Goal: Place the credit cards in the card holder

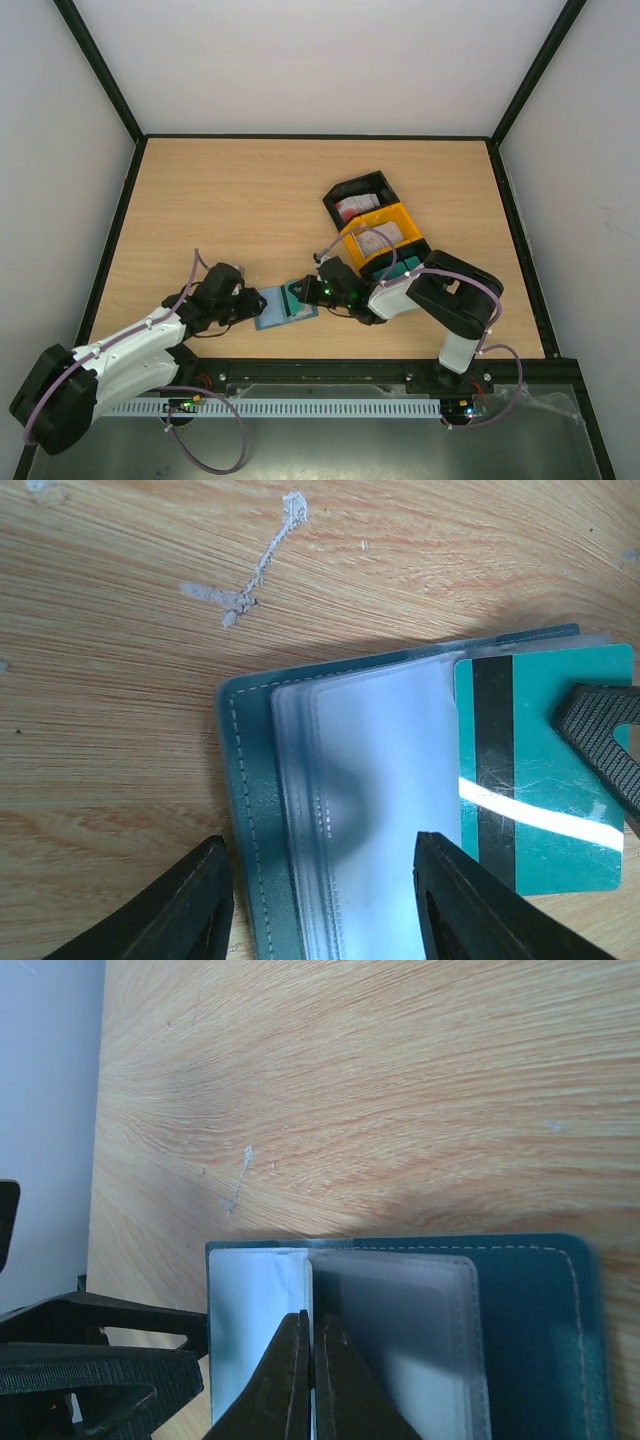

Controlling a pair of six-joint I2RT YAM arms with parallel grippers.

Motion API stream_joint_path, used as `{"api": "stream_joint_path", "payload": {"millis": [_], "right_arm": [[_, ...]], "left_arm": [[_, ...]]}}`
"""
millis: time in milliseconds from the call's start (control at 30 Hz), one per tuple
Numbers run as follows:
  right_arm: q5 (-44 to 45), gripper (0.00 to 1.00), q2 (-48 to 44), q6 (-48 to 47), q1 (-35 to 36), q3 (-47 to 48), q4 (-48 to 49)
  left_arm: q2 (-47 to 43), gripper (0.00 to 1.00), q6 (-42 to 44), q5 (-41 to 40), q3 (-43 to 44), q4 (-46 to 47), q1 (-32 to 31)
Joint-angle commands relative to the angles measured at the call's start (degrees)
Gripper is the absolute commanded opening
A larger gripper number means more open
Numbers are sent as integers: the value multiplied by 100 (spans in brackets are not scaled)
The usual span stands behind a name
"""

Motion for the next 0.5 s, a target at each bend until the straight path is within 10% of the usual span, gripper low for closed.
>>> {"api": "stream_joint_path", "payload": {"millis": [0,467], "right_arm": [[9,2,183,113,49,-53,323],[-69,2,325,472,58,-213,694]], "left_arm": [[120,51,41,87,-155,-65,39],[334,39,112,126,-202,137,34]]}}
